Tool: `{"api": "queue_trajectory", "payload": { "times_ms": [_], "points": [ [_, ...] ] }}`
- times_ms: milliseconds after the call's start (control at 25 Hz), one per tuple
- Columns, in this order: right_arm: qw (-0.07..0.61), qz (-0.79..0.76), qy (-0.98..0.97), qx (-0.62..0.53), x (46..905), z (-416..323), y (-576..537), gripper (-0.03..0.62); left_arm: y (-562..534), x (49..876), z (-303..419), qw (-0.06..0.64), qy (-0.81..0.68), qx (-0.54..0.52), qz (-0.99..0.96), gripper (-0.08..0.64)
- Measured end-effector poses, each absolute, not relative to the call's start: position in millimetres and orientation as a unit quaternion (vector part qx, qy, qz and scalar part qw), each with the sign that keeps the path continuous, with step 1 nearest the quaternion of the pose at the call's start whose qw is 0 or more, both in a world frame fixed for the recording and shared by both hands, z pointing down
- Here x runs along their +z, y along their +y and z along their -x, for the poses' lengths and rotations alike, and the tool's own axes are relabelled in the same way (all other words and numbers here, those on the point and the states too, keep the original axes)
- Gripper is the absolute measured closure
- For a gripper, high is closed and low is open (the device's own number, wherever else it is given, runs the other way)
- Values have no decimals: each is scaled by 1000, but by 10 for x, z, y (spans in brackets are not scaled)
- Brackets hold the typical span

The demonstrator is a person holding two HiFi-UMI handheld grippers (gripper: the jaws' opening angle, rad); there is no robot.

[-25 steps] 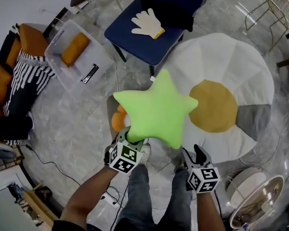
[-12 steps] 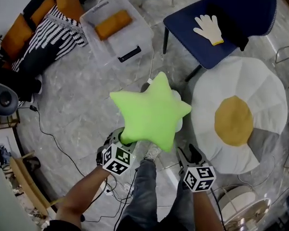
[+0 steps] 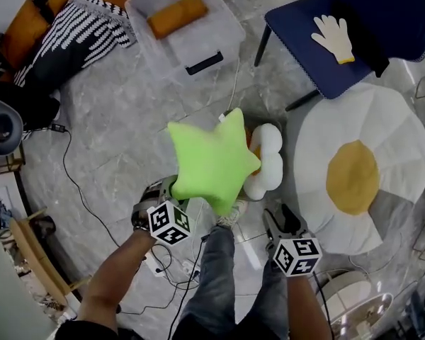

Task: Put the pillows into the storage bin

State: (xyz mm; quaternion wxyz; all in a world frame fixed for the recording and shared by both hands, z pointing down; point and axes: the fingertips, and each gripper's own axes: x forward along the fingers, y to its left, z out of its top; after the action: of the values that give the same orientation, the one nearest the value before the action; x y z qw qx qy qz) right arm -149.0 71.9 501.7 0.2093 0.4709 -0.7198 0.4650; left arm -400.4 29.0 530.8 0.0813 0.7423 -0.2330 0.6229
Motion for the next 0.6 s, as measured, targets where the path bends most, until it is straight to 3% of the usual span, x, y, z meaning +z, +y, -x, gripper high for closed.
{"api": "queue_trajectory", "payload": {
  "times_ms": [600],
  "points": [
    [206, -486, -703, 477, 5181, 1180, 596, 342, 145, 6356, 3720, 72, -164, 732, -657, 377]
  ]
}}
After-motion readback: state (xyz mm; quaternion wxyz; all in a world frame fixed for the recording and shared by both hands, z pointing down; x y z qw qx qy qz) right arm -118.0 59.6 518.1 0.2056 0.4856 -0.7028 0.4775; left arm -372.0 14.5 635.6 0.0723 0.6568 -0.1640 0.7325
